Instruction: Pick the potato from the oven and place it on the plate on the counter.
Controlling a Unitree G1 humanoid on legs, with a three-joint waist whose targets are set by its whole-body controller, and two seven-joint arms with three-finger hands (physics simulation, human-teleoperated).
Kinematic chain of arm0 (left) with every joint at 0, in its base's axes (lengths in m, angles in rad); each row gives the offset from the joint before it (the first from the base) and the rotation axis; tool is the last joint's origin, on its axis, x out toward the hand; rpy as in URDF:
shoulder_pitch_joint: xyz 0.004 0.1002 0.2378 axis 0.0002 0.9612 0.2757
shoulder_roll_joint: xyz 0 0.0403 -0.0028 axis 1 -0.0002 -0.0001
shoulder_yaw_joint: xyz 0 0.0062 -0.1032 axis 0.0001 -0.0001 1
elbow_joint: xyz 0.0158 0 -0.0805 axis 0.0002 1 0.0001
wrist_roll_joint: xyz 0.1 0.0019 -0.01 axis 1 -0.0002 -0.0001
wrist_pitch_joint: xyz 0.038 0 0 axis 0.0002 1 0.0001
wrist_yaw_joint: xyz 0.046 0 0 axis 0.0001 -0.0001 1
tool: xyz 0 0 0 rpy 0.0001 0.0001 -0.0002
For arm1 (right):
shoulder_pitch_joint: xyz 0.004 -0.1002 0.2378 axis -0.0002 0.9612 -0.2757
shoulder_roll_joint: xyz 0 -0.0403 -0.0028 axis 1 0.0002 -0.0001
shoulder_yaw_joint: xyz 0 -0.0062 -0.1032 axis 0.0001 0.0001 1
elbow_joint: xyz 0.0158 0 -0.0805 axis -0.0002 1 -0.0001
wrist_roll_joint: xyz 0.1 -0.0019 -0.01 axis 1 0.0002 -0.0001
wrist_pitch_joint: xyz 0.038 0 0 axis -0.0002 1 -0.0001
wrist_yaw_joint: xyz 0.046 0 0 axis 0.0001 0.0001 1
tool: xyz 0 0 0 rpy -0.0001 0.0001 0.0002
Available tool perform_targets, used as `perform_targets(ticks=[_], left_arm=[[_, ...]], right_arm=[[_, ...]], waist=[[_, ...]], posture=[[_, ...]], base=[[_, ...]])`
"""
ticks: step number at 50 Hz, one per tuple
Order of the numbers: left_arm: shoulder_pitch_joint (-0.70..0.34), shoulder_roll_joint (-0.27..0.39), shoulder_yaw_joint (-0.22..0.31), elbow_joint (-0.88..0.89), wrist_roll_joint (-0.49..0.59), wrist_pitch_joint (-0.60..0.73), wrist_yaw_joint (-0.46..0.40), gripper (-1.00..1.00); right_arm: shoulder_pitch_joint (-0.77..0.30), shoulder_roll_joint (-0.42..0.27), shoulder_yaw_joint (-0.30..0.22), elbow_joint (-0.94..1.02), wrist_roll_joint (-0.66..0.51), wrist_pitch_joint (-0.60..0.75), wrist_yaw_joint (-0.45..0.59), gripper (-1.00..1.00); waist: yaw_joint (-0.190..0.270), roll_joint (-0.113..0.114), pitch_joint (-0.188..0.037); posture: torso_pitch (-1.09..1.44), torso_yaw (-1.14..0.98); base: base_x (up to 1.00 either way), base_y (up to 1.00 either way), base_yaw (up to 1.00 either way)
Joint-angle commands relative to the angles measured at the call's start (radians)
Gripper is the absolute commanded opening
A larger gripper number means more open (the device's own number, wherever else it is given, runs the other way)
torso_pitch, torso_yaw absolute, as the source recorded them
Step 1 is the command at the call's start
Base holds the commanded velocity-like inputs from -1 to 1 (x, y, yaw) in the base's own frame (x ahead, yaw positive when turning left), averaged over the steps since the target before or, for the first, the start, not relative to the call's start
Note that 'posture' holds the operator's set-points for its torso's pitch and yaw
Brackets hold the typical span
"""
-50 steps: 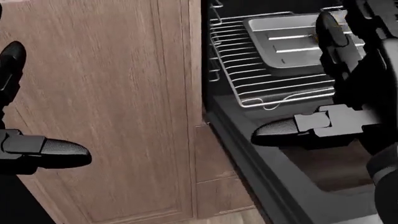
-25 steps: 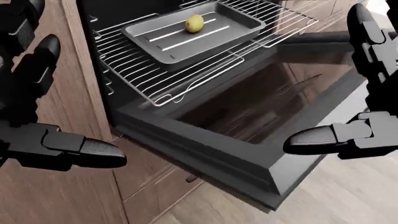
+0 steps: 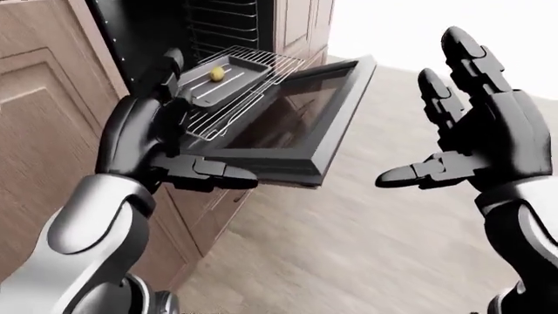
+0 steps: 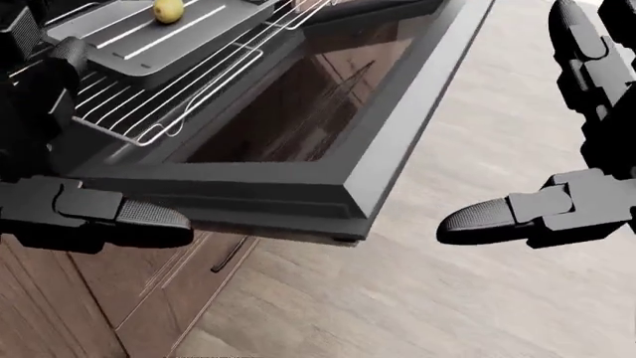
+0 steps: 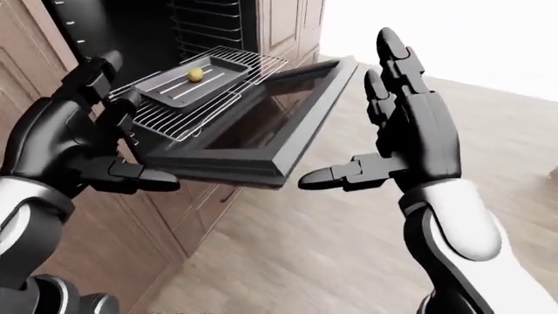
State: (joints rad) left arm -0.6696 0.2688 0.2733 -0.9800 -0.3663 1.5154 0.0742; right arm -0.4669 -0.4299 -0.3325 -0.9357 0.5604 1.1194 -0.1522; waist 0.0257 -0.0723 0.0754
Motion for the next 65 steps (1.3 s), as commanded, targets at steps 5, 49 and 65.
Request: perform_targets(ticks=[5,49,65], left_arm=[[-0.112,0.030,0.020,0.021,0.040,0.023,-0.034,1.00],[-0.174,0.017,-0.012,0.032,0.185,0.068,-0.148,1.00],[-0.178,0.005,-0.034,0.032,0.216,0.072,-0.160,1.00]], right_arm=[[-0.084,-0.019,-0.029,0.013,-0.063,0.035,0.056,1.00],[-0.138,-0.066,-0.091,-0.008,0.026,0.092,0.033,1.00],[-0.122,-0.079,-0.102,-0.004,0.029,0.082,0.031,1.00]], waist=[[-0.021,0.026,-0.018],[-0.011,-0.015,-0.031],[-0.021,0.012,-0.055]], posture=[[0.00,0.00],[0.00,0.00],[0.00,0.00]], base=[[0.42,0.10,0.00],[0.27,0.25,-0.14],[0.00,0.50,0.00]])
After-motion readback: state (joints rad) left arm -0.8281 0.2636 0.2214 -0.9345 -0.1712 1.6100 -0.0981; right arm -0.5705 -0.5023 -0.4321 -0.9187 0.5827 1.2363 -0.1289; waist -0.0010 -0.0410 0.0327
